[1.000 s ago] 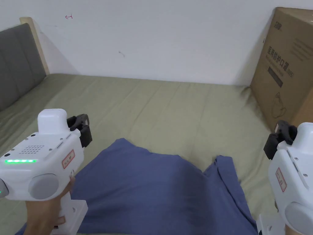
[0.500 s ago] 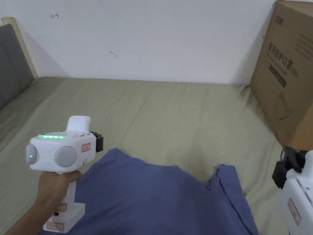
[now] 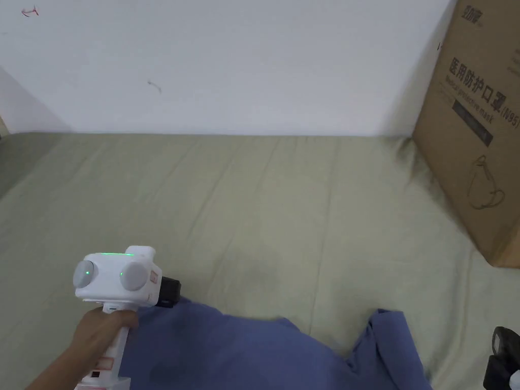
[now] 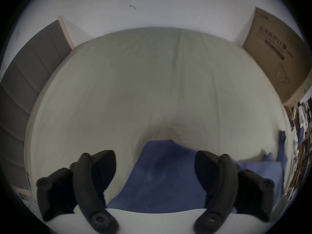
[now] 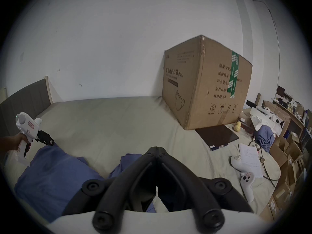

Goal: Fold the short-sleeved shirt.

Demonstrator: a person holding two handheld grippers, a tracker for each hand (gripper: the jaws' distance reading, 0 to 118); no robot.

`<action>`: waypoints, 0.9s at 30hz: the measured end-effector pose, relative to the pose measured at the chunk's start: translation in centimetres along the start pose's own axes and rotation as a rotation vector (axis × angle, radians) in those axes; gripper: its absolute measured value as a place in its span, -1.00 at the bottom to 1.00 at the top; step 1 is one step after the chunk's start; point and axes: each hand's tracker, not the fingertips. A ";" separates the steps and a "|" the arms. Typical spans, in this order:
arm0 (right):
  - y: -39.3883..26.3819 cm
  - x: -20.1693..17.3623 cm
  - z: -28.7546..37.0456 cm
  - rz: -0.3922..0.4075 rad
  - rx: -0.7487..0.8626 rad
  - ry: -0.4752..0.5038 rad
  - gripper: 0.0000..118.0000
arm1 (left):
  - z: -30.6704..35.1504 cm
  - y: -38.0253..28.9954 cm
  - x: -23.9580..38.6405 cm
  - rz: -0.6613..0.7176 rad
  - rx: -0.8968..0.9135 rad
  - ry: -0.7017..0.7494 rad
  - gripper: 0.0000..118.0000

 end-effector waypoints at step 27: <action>-14.4 3.4 -1.1 -0.153 -0.657 0.076 0.18 | 20.6 -7.0 0.9 -0.011 0.310 -0.100 -0.97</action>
